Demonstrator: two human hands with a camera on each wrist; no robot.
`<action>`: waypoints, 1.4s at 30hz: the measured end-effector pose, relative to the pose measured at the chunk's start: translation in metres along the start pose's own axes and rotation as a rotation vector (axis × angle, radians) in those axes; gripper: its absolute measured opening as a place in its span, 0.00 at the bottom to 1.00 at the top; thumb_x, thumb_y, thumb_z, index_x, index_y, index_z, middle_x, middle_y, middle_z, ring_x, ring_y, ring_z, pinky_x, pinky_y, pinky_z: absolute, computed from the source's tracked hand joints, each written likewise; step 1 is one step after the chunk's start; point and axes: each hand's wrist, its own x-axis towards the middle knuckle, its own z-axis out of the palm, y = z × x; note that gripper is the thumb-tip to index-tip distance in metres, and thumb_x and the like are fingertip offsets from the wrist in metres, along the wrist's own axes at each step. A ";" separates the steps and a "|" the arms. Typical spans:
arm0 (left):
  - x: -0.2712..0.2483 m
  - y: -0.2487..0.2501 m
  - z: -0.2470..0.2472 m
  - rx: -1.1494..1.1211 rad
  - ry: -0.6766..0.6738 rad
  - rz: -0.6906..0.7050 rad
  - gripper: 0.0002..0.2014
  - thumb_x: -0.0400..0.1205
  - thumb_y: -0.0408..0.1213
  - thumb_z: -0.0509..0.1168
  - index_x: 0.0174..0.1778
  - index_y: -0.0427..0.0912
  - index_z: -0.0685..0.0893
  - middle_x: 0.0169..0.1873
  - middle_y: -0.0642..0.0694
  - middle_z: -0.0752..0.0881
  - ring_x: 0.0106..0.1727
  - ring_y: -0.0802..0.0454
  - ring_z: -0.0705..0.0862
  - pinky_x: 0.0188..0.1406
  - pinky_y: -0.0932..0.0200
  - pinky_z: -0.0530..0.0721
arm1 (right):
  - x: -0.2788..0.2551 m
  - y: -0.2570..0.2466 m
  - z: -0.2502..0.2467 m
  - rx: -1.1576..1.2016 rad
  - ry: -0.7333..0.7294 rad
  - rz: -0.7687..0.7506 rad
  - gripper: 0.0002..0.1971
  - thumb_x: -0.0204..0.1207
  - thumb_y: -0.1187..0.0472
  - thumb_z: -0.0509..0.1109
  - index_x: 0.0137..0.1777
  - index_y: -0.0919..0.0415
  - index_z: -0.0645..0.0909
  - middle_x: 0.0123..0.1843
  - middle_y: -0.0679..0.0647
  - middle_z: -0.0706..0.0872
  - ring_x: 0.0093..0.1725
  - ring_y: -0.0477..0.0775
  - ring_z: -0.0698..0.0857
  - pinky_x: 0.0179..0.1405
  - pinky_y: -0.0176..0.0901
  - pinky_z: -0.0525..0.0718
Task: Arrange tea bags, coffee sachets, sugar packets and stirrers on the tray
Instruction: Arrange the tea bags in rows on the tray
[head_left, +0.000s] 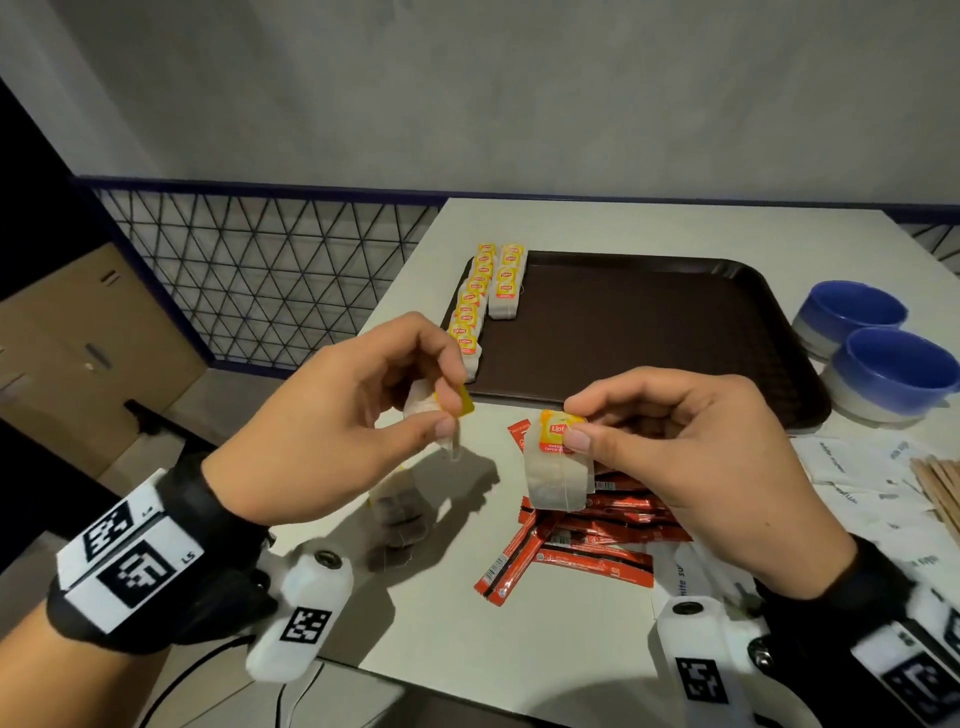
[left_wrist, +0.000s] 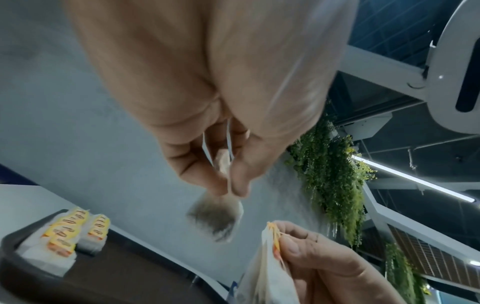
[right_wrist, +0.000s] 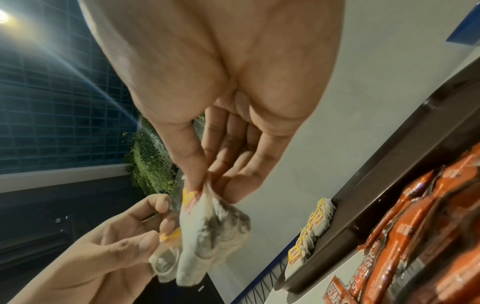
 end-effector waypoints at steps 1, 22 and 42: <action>0.001 0.001 0.002 -0.025 0.000 0.012 0.15 0.81 0.20 0.74 0.58 0.38 0.81 0.48 0.41 0.85 0.50 0.34 0.84 0.57 0.33 0.84 | -0.001 0.000 -0.001 0.008 -0.012 -0.008 0.08 0.68 0.61 0.86 0.46 0.51 0.95 0.43 0.50 0.95 0.45 0.52 0.94 0.50 0.46 0.94; 0.017 0.013 0.026 -0.218 -0.057 -0.022 0.11 0.77 0.24 0.78 0.49 0.35 0.83 0.45 0.36 0.87 0.44 0.45 0.84 0.52 0.54 0.87 | -0.006 0.002 -0.001 0.234 -0.125 -0.092 0.08 0.66 0.70 0.84 0.45 0.61 0.94 0.44 0.62 0.94 0.44 0.60 0.94 0.44 0.42 0.91; 0.023 0.009 0.029 -0.126 -0.065 0.109 0.08 0.83 0.24 0.72 0.52 0.38 0.93 0.49 0.42 0.86 0.51 0.45 0.87 0.55 0.55 0.84 | -0.008 -0.002 0.005 0.249 -0.147 -0.056 0.07 0.66 0.71 0.84 0.43 0.64 0.93 0.42 0.64 0.93 0.41 0.59 0.93 0.40 0.43 0.92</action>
